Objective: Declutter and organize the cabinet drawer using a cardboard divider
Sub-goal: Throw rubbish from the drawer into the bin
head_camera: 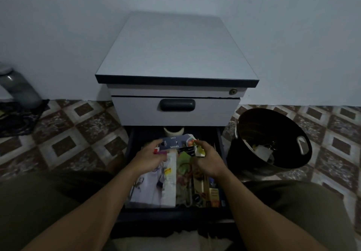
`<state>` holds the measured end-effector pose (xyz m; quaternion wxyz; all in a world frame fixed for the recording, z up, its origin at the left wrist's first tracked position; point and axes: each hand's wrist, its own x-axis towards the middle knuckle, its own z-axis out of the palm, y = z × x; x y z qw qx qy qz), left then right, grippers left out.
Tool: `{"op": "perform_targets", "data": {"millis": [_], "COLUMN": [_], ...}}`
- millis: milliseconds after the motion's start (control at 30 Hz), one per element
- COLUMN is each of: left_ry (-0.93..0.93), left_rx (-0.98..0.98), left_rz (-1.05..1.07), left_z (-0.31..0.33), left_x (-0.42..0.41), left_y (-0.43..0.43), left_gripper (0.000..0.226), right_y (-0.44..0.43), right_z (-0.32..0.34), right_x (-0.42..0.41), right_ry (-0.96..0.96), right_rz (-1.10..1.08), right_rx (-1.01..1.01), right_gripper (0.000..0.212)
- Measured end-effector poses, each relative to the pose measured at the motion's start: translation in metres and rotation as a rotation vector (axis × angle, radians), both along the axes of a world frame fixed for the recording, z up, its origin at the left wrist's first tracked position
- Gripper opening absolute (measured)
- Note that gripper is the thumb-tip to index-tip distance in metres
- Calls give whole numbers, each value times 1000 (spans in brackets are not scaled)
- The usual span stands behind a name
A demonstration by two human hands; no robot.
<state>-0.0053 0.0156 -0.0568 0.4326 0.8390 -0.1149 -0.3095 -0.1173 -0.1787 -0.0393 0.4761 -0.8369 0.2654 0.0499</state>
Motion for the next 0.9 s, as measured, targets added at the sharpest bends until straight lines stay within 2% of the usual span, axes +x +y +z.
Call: {"op": "perform_targets", "data": {"millis": [100, 200, 367, 433, 500, 567, 700, 833, 900], "left_ry": [-31, -91, -59, -44, -44, -73, -156, -133, -122], "left_rx": [54, 126, 183, 198, 200, 224, 269, 147, 113], "left_rz": [-7, -75, -124, -136, -128, -112, -170, -171, -170], "left_z": [-8, -15, -24, -26, -29, -35, -41, -41, -41], "left_x": [10, 21, 43, 47, 50, 54, 54, 48, 47], "left_y": [-9, -19, -32, -36, -39, -40, -38, -41, -42], "left_gripper": [58, 53, 61, 64, 51, 45, 37, 21, 15], "right_y": [-3, -8, -10, -10, -10, -11, -15, -18, -27], "right_z": [-9, -13, -28, -32, -35, -38, -50, -59, -77], "right_x": [17, 32, 53, 58, 61, 64, 68, 73, 80], "right_ry": [65, 107, 136, 121, 121, 116, 114, 113, 130], "right_rz": [36, 102, 70, 67, 78, 41, -36, -49, -9], "right_rx": [-86, -153, -53, 73, 204, 248, 249, 178, 124], "right_gripper": [65, 50, 50, 48, 45, 43, 41, 45, 54]}}
